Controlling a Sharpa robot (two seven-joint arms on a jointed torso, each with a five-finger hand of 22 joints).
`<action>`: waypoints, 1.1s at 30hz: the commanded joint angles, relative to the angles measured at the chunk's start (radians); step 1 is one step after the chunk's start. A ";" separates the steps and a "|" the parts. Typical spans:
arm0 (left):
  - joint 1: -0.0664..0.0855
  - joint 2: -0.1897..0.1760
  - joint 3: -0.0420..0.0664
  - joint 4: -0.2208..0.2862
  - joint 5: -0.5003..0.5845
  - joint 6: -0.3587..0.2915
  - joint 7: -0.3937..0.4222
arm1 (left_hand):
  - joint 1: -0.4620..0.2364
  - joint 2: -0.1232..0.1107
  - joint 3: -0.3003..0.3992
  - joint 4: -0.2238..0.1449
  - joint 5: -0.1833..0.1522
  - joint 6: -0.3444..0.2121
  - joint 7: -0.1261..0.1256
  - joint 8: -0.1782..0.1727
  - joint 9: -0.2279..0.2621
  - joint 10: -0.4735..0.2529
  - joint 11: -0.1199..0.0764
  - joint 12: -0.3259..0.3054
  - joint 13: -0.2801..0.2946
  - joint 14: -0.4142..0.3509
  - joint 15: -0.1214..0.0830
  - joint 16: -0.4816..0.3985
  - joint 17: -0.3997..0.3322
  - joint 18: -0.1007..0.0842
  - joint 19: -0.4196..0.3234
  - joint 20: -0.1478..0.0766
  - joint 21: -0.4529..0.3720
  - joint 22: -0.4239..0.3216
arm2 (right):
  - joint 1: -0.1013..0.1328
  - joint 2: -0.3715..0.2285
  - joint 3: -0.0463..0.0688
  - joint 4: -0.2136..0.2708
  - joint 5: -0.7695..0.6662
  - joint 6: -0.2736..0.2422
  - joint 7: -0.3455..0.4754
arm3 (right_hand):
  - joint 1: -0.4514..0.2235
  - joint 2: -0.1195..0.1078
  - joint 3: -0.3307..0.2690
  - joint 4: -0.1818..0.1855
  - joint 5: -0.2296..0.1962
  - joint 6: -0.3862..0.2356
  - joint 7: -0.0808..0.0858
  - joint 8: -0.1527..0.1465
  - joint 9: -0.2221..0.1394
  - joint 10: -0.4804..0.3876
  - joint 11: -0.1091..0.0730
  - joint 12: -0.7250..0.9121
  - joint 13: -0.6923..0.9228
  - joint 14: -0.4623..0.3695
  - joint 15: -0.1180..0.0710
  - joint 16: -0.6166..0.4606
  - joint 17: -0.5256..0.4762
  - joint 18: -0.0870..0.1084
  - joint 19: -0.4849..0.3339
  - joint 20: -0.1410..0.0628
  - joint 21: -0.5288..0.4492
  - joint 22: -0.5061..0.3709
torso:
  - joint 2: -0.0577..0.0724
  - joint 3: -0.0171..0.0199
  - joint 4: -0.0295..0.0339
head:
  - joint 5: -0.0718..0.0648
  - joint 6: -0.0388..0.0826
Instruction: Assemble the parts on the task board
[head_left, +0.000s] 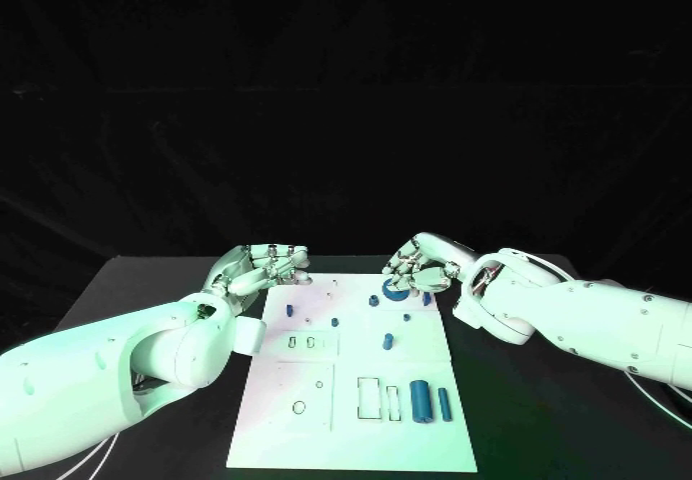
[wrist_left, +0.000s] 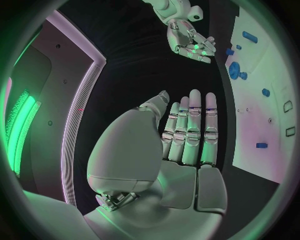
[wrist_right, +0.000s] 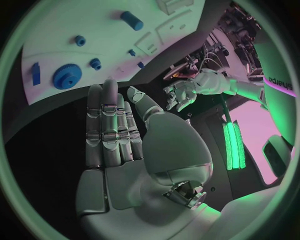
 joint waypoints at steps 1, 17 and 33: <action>0.008 -0.017 0.001 0.033 -0.038 0.047 -0.025 | 0.000 -0.010 0.002 -0.009 -0.002 0.011 -0.002 0.003 0.002 0.012 0.000 -0.005 0.002 0.014 -0.002 0.029 0.018 0.011 0.010 -0.005 0.020 0.011 | 0.011 0.012 0.000 -0.004 -0.274 0.065 -0.123 | -0.013 -0.009 0.007 0.001 -0.002 -0.006 0.000 -0.012 0.001 -0.024 0.001 -0.005 0.007 0.051 -0.002 0.087 0.060 0.000 0.026 -0.005 0.052 0.048 | 0.033 -0.0009 0.0014 | -0.003 0.004; 0.041 -0.065 0.001 0.130 -0.040 0.050 -0.032 | -0.036 -0.017 -0.007 -0.013 -0.003 0.019 -0.004 -0.011 0.003 0.025 -0.003 -0.024 0.005 -0.019 -0.008 0.151 0.105 0.010 0.011 -0.025 0.112 0.064 | 0.042 0.057 0.001 0.000 -0.502 0.091 -0.196 | -0.036 -0.032 0.026 0.021 -0.012 -0.023 -0.003 -0.038 0.014 -0.139 0.014 0.034 0.037 0.039 0.007 0.649 0.593 -0.075 0.238 0.004 0.452 0.603 | 0.089 -0.0030 0.0011 | -0.009 0.013; 0.051 -0.070 0.001 0.135 -0.039 0.042 -0.029 | -0.043 -0.017 -0.011 -0.013 -0.003 0.018 -0.003 -0.016 0.003 0.023 -0.002 -0.029 0.006 -0.032 -0.007 0.176 0.122 0.009 0.007 -0.029 0.136 0.078 | 0.044 0.078 0.001 -0.004 -0.528 0.140 -0.203 | -0.031 -0.031 0.039 0.028 -0.012 -0.023 -0.004 -0.042 0.019 -0.161 0.016 0.051 0.042 0.040 0.009 0.743 0.689 -0.090 0.276 0.006 0.517 0.704 | 0.102 -0.0046 0.0051 | -0.013 0.016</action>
